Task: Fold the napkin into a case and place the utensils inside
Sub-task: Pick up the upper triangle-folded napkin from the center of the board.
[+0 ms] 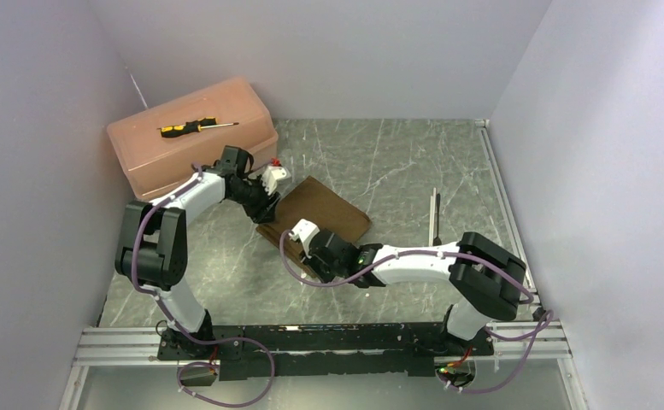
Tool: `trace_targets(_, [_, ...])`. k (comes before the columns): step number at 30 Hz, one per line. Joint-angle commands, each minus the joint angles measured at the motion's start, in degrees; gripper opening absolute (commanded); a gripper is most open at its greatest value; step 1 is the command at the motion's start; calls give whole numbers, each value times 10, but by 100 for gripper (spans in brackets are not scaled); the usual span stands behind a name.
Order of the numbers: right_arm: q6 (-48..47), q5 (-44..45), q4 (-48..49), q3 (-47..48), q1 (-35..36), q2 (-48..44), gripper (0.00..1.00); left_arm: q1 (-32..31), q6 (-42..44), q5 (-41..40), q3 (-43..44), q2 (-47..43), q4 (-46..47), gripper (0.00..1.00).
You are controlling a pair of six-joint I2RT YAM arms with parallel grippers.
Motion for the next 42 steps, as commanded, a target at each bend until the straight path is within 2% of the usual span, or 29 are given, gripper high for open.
trace_targets(1, [14,-2,18,-15,2,-12,24,4,31,-51,-14,4,34,50])
trace_targets(5, [14,16,16,-21,2,-34,28,4,41,-77,-36,6,55,47])
trace_targets(12, [-9,42,26,-16,2,-44,52,4,38,-108,-53,15,78,45])
trace_targets(15, [-45,38,53,-26,10,-37,60,4,36,-109,-58,15,82,45])
trace_targets(21, [-142,87,112,-34,56,-5,73,4,18,-92,-52,25,75,45])
trace_targets(27, [-161,122,102,1,60,58,73,4,9,-94,-39,39,62,45])
trace_targets(33, [-167,163,113,-5,60,75,72,4,13,-95,-30,44,52,45])
trace_targets(38, [-158,147,89,-13,61,79,69,4,17,-95,-24,49,46,44])
trace_targets(42, [-155,108,106,-51,60,60,67,4,12,-103,-11,58,41,44])
